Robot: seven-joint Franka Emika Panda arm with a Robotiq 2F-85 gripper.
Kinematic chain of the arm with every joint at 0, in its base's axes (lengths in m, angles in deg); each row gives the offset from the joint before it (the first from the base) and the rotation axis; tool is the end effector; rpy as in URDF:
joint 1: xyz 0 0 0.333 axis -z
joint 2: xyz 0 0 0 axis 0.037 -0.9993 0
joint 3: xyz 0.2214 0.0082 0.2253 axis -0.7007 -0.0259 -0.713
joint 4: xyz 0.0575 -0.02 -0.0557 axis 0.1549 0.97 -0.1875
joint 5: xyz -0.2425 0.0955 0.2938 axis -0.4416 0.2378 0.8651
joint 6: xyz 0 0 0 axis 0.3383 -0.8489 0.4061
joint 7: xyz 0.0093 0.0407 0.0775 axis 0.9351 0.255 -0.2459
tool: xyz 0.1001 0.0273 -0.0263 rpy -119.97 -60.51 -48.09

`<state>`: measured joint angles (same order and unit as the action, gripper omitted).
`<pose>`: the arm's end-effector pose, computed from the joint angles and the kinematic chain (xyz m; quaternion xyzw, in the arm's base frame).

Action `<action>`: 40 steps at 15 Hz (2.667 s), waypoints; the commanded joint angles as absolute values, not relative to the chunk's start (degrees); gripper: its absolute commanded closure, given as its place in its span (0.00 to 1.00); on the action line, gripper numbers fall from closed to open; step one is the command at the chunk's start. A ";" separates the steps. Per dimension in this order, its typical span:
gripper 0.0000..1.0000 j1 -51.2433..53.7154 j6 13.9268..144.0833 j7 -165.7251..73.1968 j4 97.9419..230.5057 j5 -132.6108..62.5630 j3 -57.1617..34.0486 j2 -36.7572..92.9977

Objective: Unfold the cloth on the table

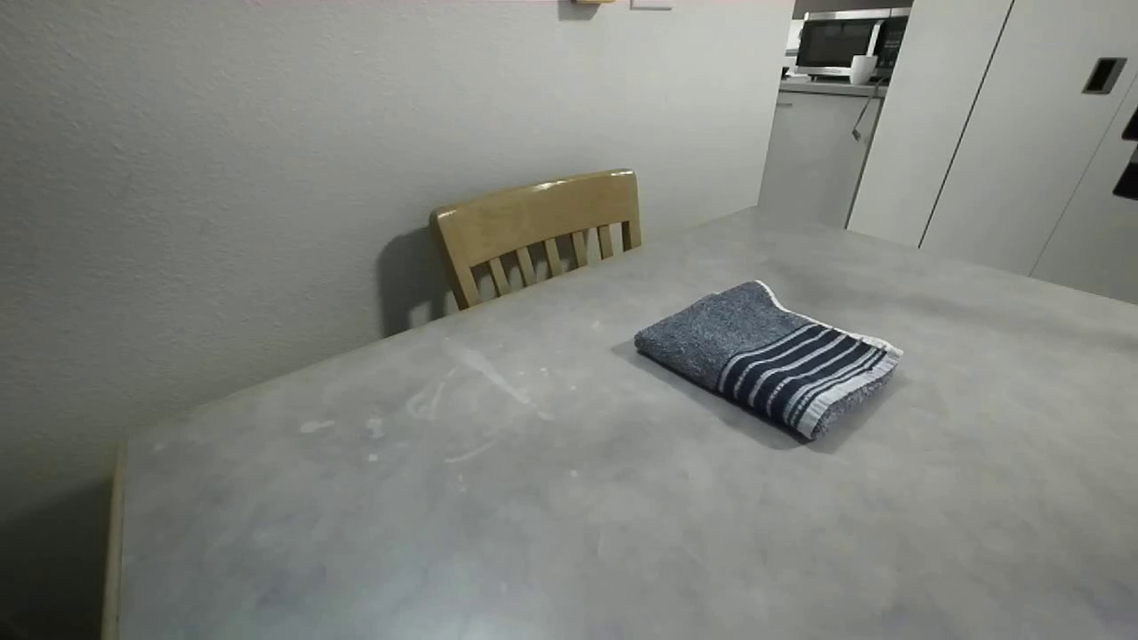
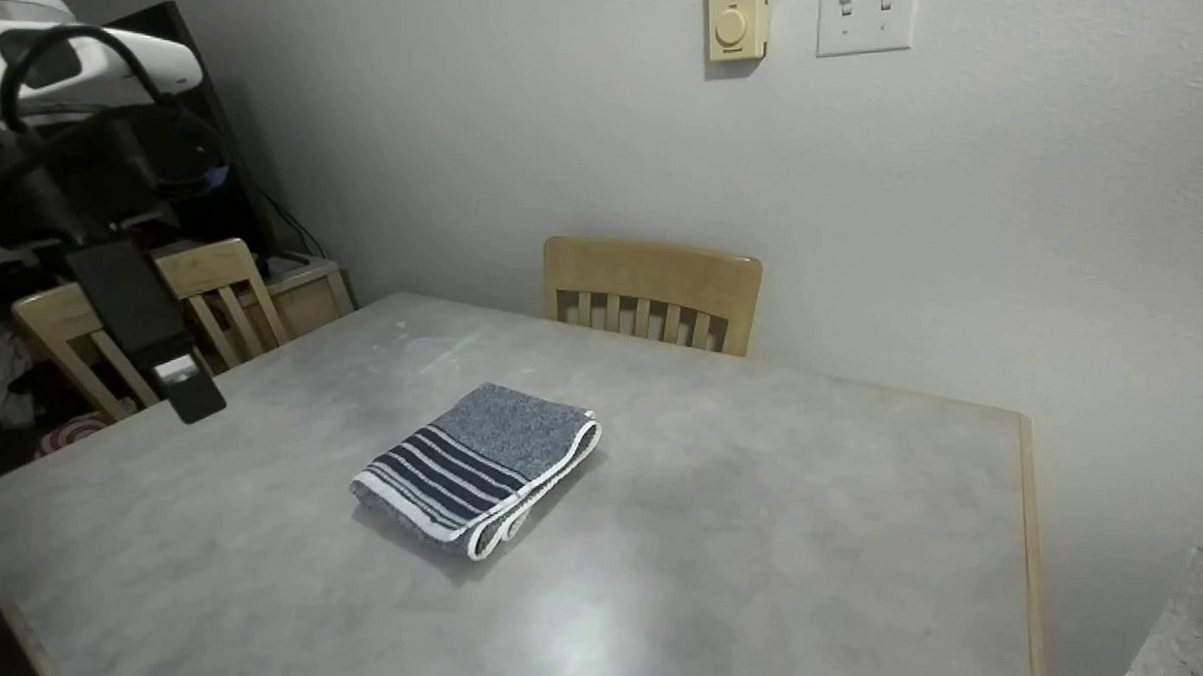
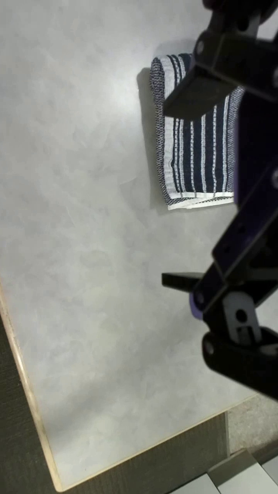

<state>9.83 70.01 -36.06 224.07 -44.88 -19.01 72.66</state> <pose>0.3771 -0.0366 0.3988 0.9889 -0.1044 0.0201 0.1041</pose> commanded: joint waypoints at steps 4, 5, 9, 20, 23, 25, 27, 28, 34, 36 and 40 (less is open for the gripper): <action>0.00 6.59 75.78 -41.29 219.22 -37.55 -15.95 62.57; 0.00 7.67 74.88 -39.12 221.02 -38.98 -16.46 65.70; 0.00 6.66 75.20 -39.65 219.83 -38.52 -16.42 63.40; 0.00 6.66 75.20 -39.66 219.72 -38.52 -16.41 63.41; 0.00 6.77 77.43 -39.52 219.81 -38.35 -16.19 62.84; 0.00 6.61 80.84 -40.82 219.10 -35.65 -14.71 61.26; 0.00 6.34 83.72 -41.96 218.06 -30.99 -12.88 59.00; 0.00 6.42 84.57 -42.49 216.96 -29.06 -12.06 57.00; 0.00 6.01 80.98 -53.96 207.03 -15.63 -8.38 42.52; 0.00 6.99 78.78 -55.95 202.45 -13.22 -8.80 36.76; 0.00 9.12 72.87 -57.03 192.25 -12.56 -10.06 25.73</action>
<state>6.96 78.35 -54.57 201.03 -14.14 -9.02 34.20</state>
